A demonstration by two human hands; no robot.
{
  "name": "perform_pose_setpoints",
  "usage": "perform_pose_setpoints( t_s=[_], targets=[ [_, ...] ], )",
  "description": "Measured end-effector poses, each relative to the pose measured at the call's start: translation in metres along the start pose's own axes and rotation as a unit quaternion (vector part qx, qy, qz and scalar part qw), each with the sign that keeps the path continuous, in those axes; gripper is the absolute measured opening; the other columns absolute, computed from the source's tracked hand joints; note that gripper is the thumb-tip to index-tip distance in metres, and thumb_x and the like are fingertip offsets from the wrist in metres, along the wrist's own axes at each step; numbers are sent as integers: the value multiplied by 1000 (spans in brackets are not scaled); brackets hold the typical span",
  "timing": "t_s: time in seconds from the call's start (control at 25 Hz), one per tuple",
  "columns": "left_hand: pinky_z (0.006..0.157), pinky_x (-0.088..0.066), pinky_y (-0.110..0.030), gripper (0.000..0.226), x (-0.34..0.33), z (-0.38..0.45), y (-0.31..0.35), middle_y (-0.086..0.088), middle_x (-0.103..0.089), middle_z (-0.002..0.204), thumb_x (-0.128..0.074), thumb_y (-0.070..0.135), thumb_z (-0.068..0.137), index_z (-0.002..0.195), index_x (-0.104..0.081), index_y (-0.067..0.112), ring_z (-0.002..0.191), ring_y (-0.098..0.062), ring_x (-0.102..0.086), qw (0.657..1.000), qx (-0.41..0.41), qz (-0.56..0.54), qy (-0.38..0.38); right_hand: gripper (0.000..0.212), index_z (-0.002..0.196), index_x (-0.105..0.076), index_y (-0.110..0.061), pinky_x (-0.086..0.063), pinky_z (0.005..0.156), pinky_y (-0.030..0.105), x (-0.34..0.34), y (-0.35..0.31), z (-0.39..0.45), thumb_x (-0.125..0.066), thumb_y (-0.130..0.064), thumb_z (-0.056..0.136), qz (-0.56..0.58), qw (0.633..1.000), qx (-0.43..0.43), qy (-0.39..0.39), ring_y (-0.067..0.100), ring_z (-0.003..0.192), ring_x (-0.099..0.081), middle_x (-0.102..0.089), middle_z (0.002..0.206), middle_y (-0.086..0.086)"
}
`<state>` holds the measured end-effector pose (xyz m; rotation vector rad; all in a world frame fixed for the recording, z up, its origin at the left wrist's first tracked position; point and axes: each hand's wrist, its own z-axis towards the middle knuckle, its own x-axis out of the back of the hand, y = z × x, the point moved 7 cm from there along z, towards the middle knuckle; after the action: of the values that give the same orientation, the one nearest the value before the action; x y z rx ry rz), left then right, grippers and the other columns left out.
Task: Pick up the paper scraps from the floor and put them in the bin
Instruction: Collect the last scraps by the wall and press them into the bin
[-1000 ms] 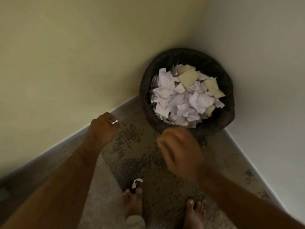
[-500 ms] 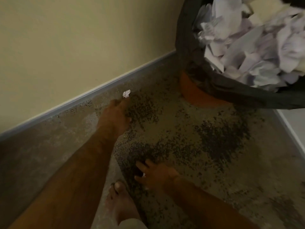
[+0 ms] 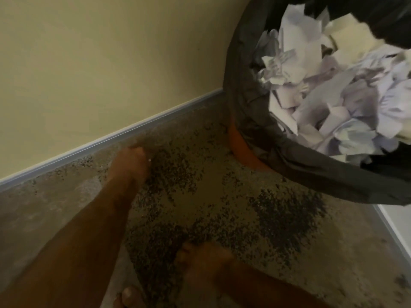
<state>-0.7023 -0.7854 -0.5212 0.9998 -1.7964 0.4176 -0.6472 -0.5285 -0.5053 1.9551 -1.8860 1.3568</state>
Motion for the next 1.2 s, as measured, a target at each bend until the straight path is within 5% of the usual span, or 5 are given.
perform_pose_setpoints(
  t_s=[0.28,0.48,0.68,0.84,1.2],
  targets=[
    [78,-41,-18,16,101,-100,68,-9,-72,99,-68,10,89,102,-76,12,85,-19,-65,933,60,-316,158,48,98,-72,-15,-57,61,24,146,45,-135,-84,-11,51,109,869,-225,427,24,92,-67,-71,99,3],
    [76,-44,-4,21,233,-152,127,-2,-65,101,-71,10,87,107,-75,13,84,-5,-59,840,23,-452,300,19,100,-74,-4,-55,78,26,269,8,-279,-61,-3,85,126,671,-238,690,20,87,-66,-70,99,10],
    [67,-44,-3,15,303,-160,215,3,-72,92,-77,14,82,97,-77,14,73,5,-62,854,-99,-450,244,14,95,-74,0,-38,87,5,303,39,-372,-68,-5,83,105,605,-361,702,20,84,-64,-69,91,13],
    [73,-45,-5,24,282,-151,261,-4,-72,107,-73,11,86,110,-72,11,78,-4,-60,917,-118,-364,112,34,109,-69,2,-50,92,37,270,88,-373,-77,4,76,138,680,-439,571,38,101,-66,-68,111,21],
    [114,-34,-44,71,238,-162,266,-4,-39,153,-60,46,90,150,-32,20,140,-24,-35,958,-213,-189,-47,52,147,-37,-14,-18,115,25,228,80,-385,-53,-15,97,278,696,-450,485,22,142,-31,-35,154,7]
  ],
)
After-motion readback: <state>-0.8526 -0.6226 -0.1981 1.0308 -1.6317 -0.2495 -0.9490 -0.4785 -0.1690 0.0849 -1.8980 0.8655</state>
